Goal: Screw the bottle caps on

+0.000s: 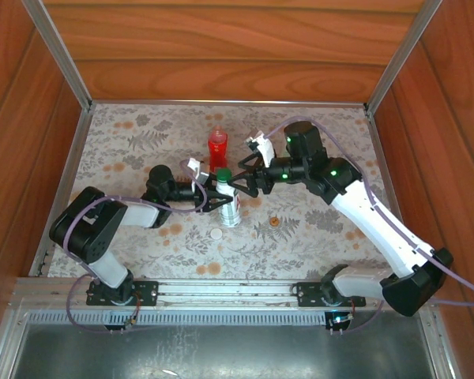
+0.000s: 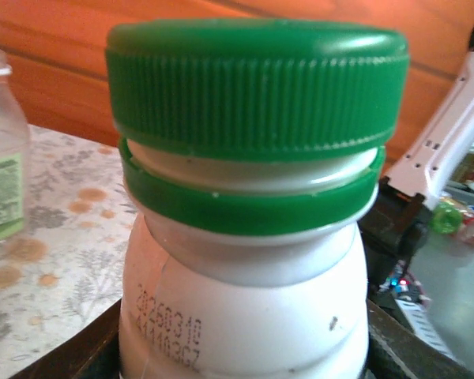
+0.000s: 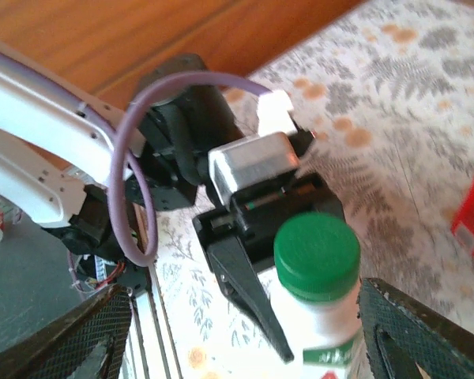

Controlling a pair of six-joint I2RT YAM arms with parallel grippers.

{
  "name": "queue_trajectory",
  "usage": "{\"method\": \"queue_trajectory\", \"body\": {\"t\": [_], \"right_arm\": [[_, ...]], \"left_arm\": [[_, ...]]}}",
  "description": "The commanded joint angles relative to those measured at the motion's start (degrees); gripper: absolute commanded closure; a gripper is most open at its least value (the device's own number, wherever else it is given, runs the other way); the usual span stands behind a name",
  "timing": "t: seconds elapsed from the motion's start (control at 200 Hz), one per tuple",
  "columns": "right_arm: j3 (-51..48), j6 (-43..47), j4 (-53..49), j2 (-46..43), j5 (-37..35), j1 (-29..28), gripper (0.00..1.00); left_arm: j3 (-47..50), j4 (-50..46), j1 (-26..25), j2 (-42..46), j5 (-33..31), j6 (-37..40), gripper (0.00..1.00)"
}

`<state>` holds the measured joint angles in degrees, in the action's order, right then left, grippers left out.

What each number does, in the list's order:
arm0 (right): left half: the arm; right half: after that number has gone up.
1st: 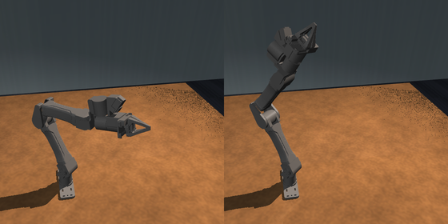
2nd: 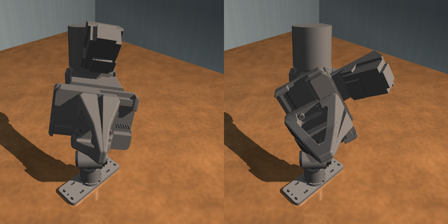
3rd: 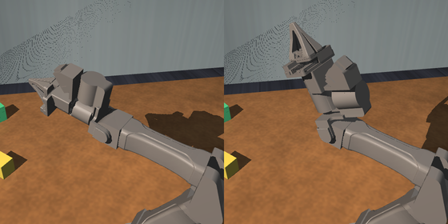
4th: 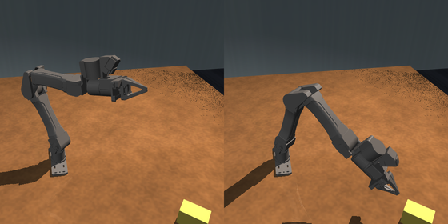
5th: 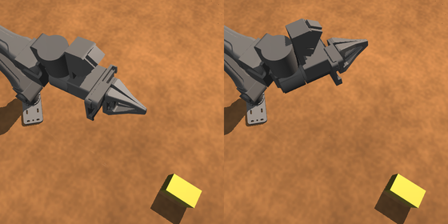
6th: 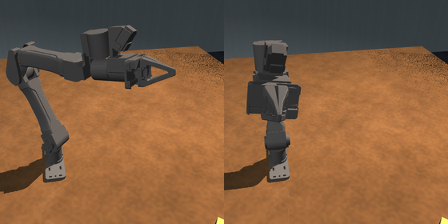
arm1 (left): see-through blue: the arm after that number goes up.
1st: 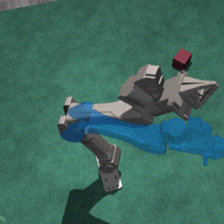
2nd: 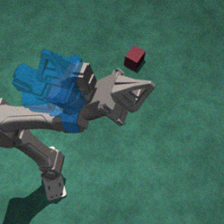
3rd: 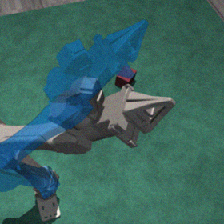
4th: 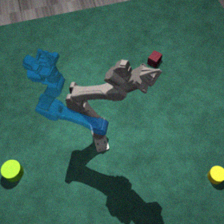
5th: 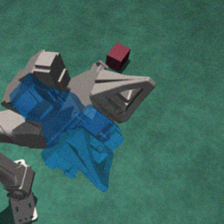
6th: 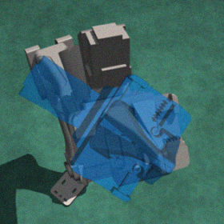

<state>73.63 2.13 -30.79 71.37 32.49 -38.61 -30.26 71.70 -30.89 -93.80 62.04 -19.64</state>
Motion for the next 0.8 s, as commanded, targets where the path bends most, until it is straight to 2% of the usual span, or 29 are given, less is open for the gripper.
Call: {"method": "queue_trajectory", "body": {"t": [0.0,0.175,0.41,0.794], "right_arm": [[2.52,6.58,-0.23,2.86,5.74,0.42,0.20],[6.48,11.50,-5.38,7.11,9.98,0.38,0.18],[7.42,11.62,-5.59,11.19,8.86,0.41,0.23],[7.93,11.89,-6.41,13.38,9.62,0.48,0.51]], "left_arm": [[-0.90,-0.85,-0.92,1.84,4.88,-2.60,0.45],[-0.86,-1.41,-1.39,3.26,5.62,-2.42,0.45],[-0.76,-2.13,-1.70,4.34,6.15,-1.93,0.45],[-1.11,-3.16,-1.68,4.79,6.73,-1.54,0.46]]}}
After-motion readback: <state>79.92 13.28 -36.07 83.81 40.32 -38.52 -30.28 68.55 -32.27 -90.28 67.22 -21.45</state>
